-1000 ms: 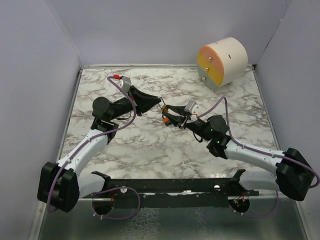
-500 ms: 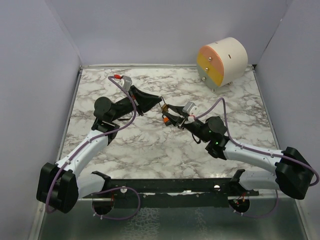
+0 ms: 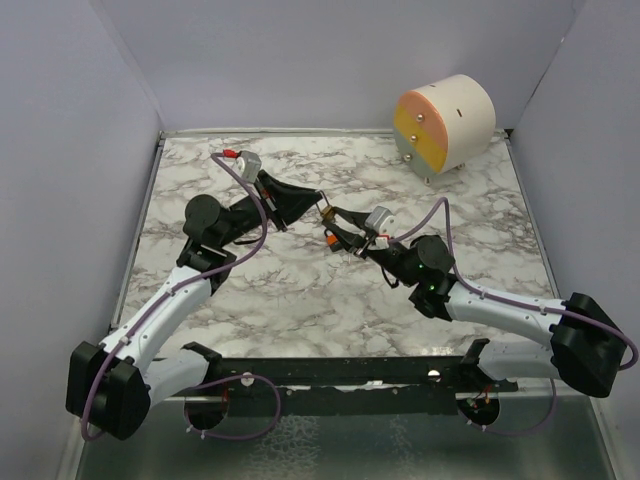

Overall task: Lock with the key
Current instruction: Lock the lock.

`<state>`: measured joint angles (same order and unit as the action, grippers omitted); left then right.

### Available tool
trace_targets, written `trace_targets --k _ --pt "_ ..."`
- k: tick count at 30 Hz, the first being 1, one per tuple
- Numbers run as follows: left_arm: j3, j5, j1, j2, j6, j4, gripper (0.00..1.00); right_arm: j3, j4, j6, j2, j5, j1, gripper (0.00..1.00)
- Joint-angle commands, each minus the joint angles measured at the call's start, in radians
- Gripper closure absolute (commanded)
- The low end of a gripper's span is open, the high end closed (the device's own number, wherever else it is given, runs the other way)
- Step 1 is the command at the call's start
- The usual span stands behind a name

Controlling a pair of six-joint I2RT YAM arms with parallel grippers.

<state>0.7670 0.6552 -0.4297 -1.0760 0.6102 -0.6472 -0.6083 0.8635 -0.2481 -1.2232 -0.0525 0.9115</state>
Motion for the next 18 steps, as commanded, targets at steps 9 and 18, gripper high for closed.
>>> trace_targets --k 9,18 --pt "0.054 -0.010 -0.026 0.064 0.001 0.072 0.84 -0.017 0.042 -0.049 0.022 0.016 0.010 0.99" --pt "0.031 -0.016 -0.026 0.066 -0.004 0.083 0.54 -0.018 0.036 -0.048 0.025 0.015 0.010 0.99"
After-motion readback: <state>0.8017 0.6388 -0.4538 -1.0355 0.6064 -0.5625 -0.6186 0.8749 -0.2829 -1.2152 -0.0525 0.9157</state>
